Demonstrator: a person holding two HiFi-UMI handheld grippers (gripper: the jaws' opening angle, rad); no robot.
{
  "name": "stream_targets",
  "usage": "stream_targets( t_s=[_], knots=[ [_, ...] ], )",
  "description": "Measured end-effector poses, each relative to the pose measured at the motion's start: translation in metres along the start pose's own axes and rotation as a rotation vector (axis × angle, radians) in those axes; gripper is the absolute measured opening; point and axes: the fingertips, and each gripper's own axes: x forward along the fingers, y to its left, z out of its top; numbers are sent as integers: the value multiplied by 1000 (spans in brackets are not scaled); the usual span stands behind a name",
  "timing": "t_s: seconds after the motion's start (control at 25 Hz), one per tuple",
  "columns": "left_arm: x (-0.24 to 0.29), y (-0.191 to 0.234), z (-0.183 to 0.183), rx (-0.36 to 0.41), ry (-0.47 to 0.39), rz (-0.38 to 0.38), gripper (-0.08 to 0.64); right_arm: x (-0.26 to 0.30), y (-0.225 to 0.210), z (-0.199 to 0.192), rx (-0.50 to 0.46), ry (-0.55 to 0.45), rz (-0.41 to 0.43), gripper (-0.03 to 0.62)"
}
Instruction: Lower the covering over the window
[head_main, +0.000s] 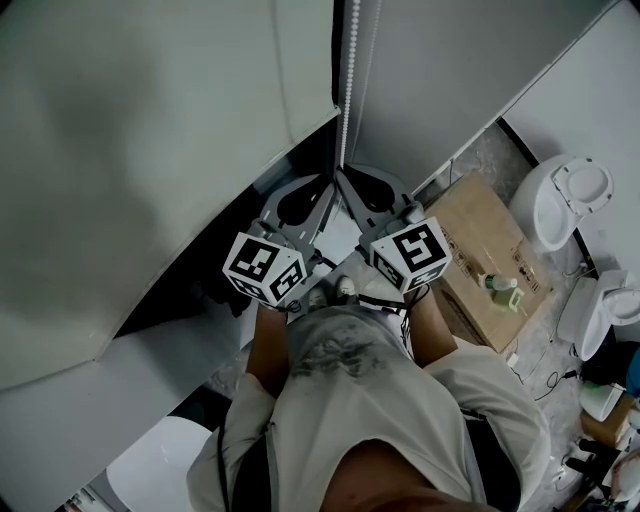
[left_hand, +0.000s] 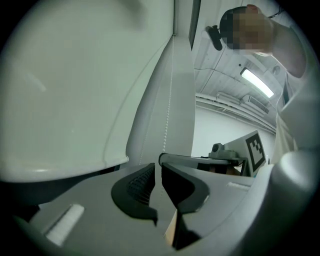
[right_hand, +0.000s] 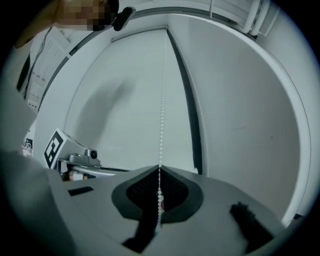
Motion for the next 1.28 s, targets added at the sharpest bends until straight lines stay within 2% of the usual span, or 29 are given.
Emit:
stream_targets(
  t_s=[0.2,0.52,1.28],
  knots=[
    [-2,1,-2,-1,2,11,48,1,0,-18,0,51,-10,20],
    [-5,7,-4,7,6,51,6,2,-5,-15,-36,37,-56,21],
    [-16,16,0,0,-15,57,6,8,-3,-13,-77,24,-90,23]
  ],
)
